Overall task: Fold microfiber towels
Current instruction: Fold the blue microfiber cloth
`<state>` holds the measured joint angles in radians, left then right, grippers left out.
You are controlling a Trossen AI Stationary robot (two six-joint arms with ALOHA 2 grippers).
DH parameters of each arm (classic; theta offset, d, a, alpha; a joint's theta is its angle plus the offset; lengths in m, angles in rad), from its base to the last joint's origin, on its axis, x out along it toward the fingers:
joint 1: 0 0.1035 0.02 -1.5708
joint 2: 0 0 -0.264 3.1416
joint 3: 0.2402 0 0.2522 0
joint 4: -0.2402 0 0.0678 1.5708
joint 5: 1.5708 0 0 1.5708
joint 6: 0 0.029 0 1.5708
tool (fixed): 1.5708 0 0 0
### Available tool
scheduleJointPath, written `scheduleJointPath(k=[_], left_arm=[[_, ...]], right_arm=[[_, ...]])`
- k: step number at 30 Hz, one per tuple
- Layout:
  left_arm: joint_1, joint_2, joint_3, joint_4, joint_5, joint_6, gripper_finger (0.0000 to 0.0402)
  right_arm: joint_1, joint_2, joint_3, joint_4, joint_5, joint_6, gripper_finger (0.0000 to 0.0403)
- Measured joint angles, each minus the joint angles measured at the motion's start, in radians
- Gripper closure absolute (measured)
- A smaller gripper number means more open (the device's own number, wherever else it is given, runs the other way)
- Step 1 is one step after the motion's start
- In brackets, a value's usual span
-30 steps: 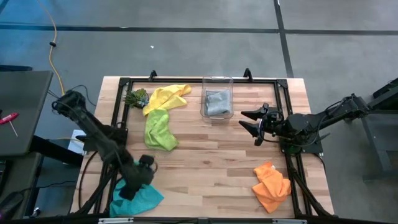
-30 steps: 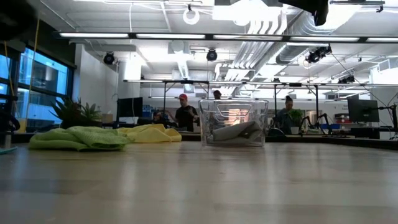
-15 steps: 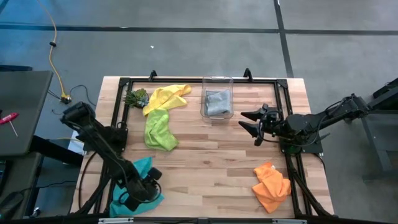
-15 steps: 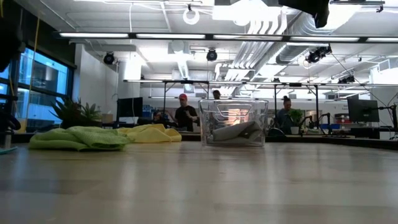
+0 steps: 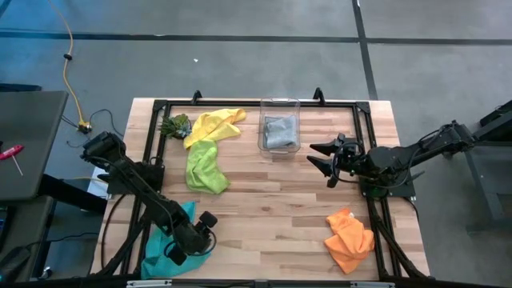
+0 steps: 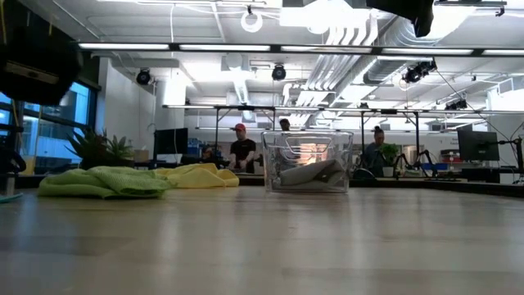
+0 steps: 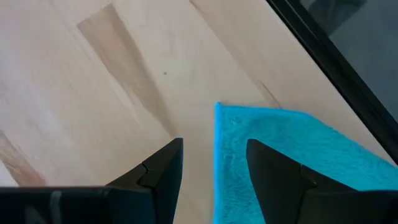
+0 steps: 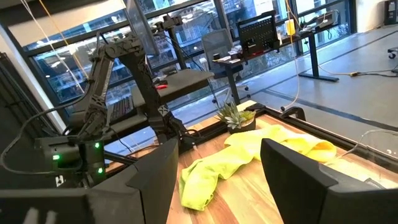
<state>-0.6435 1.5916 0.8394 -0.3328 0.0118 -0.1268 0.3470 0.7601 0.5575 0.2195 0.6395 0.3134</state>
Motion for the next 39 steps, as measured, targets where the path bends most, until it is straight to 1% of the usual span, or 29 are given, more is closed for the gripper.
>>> scheduleJointPath(k=[4,8,14,19,21,24,27,29,30,31,34,39], left_arm=[[0.013,0.026,0.000,0.002,0.021,0.000,0.0234],[0.010,0.061,0.000,0.015,0.022,0.000,0.0234],[0.007,0.116,0.001,0.022,0.002,-0.007,0.0234],[0.007,0.127,0.004,0.021,-0.005,-0.016,0.0234],[0.007,0.128,0.004,0.020,-0.021,-0.018,0.0240],[0.007,0.128,0.003,0.020,-0.048,-0.019,0.0270],[0.011,0.129,0.003,0.022,-0.084,-0.015,0.0325],[0.024,0.130,0.003,0.026,-0.097,-0.014,0.0370],[0.035,0.130,0.003,0.026,-0.098,-0.015,0.0385],[0.046,0.130,0.003,0.027,-0.098,-0.020,0.0392],[0.086,0.127,0.001,0.026,-0.108,-0.019,0.0389],[0.169,0.125,-0.002,0.072,-0.130,0.013,0.0399]], right_arm=[[0.000,0.000,0.000,0.000,0.000,0.000,0.0181],[0.000,0.000,0.000,0.000,0.000,0.000,0.0181],[0.000,0.000,0.000,0.001,0.000,0.000,0.0181],[0.000,0.000,0.000,0.002,0.000,0.000,0.0181],[0.000,0.000,0.000,0.002,0.000,0.000,0.0181],[0.000,0.000,0.000,0.002,0.000,0.000,0.0181],[0.000,0.000,0.000,0.002,0.000,0.000,0.0181],[0.000,0.000,0.000,0.003,0.000,0.000,0.0181],[0.000,0.000,0.000,0.002,0.000,0.000,0.0181],[0.000,0.000,0.000,0.003,0.000,0.000,0.0181],[0.000,0.000,0.000,0.002,0.000,0.000,0.0181],[0.000,0.000,0.000,0.003,0.001,0.000,0.0181]])
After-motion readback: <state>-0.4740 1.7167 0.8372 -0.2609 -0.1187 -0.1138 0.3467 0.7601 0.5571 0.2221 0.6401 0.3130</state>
